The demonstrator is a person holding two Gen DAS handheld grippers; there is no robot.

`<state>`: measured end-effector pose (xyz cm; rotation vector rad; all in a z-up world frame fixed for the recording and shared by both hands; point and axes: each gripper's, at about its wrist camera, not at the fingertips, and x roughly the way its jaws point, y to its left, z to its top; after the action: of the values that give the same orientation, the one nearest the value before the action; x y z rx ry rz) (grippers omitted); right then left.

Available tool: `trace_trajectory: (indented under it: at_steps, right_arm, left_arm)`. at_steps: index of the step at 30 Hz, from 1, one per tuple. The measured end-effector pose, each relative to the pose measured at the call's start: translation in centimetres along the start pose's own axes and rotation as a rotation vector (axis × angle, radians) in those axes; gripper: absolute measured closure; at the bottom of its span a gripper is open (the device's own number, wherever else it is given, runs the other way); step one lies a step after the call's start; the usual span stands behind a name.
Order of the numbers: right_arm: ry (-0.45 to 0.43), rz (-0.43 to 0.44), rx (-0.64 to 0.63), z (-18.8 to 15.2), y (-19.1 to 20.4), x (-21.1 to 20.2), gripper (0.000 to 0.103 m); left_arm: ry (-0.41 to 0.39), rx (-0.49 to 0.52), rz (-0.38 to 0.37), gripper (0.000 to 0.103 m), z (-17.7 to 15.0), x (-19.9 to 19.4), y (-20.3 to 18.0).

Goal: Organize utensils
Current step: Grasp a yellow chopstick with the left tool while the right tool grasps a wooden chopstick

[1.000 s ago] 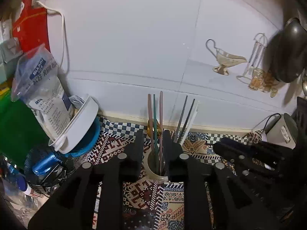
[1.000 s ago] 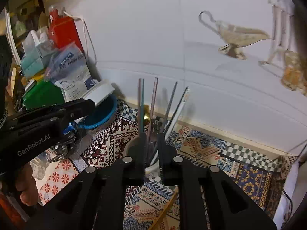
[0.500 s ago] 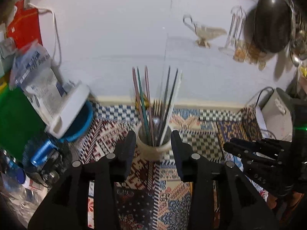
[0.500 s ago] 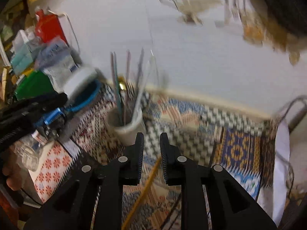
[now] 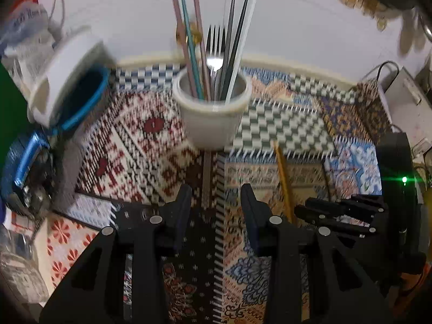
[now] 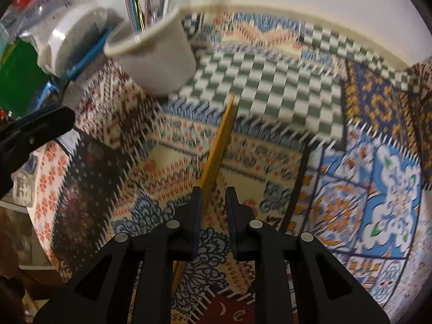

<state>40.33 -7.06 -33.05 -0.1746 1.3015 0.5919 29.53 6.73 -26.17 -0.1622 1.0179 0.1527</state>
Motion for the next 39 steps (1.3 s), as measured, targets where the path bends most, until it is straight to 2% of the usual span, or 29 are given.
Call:
trace_trajectory:
  at_steps: [9,17,25,31,39]
  right_arm:
    - [-0.018,0.006,0.012,0.2,-0.3,0.4,0.087]
    - [-0.045,0.012,0.046,0.6,-1.1,0.7,0.091]
    - [-0.057,-0.029,0.04,0.4,-1.4,0.5,0.096]
    - [-0.054,-0.059,0.073,-0.7,-5.0,-0.9,0.096]
    - [-0.037,-0.026,0.188,-0.5,-9.7,-2.0,0.096]
  left_arm:
    - [0.083,-0.017,-0.012,0.066,-2.4,2.4,0.1]
    - [0.107,0.004,-0.027,0.066,-2.7,3.2,-1.1]
    - [0.137,0.033,-0.065,0.066,-2.9,4.1,-2.6]
    - [0.157,0.057,-0.105,0.066,-3.0,4.6,-4.3]
    - [0.183,0.075,-0.135,0.066,-2.8,5.6,-6.0]
